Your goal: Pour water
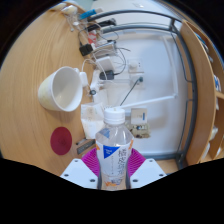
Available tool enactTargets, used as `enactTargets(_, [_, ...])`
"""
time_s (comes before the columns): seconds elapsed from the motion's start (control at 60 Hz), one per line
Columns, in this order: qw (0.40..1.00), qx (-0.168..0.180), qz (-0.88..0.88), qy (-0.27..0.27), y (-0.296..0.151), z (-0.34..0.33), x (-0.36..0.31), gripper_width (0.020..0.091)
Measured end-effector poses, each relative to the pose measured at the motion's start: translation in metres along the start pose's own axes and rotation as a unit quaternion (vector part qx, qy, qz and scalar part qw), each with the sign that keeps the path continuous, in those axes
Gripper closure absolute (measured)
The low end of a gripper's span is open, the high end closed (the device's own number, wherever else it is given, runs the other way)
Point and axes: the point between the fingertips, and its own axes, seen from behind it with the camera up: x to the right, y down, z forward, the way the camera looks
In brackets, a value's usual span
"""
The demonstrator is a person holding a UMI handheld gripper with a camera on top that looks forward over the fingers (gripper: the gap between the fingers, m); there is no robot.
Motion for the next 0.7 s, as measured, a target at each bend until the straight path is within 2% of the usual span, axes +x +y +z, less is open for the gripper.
enactTargets(0.133, [0.994,0.006,-0.111,0.020,-0.030,0.012,0.010,0.0785])
enactTargets(0.383, [0.951,-0.010,-0.303,0.055,-0.064,0.023,0.014,0.0784])
enactTargets(0.7, [0.949,-0.014,-0.313,0.044,-0.070,0.026,0.004,0.0786])
